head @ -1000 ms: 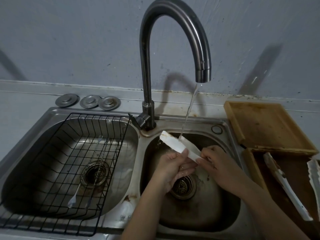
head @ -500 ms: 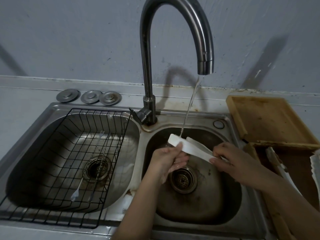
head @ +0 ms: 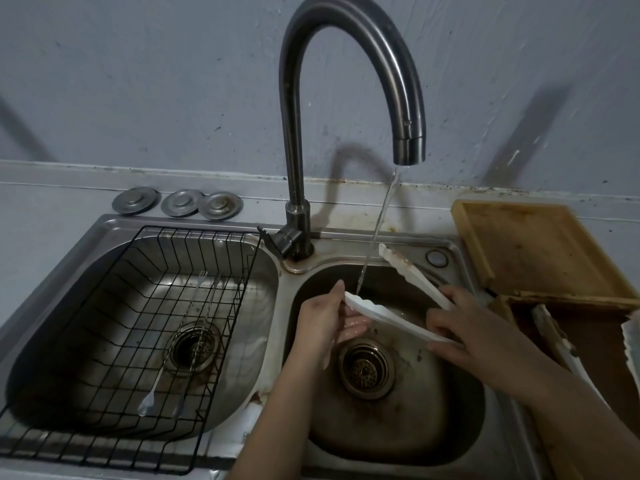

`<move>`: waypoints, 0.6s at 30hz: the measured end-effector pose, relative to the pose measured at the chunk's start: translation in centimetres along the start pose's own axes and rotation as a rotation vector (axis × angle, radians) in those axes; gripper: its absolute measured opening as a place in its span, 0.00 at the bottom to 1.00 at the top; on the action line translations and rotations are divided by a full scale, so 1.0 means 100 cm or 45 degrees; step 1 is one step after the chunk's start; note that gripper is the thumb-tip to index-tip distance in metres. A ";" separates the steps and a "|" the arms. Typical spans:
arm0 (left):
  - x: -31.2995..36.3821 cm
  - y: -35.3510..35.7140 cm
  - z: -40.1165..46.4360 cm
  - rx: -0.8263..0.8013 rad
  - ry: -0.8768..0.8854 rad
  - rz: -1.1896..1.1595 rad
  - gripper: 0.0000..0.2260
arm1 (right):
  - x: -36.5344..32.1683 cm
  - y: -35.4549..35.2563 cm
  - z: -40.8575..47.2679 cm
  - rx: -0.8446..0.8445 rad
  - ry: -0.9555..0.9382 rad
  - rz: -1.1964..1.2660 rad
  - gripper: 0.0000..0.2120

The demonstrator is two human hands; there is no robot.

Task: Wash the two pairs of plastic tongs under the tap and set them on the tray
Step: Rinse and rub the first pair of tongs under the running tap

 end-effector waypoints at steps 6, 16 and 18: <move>0.009 0.008 0.006 -0.042 0.107 -0.109 0.12 | 0.008 -0.006 -0.001 0.278 0.208 0.367 0.35; 0.013 0.023 0.009 0.007 0.208 -0.089 0.08 | 0.033 0.010 0.014 0.353 0.632 0.570 0.08; 0.013 0.022 0.010 0.090 0.275 0.014 0.08 | 0.032 0.012 0.014 0.415 0.674 0.604 0.11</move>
Point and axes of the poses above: each hand's wrist, its own z-axis towards the middle knuckle, its own y-axis out of the palm, x = y × z, the point moved 4 cm from there along z, towards the middle knuckle, and after that the axes turned 4 degrees about x, right-handed, at the moved point
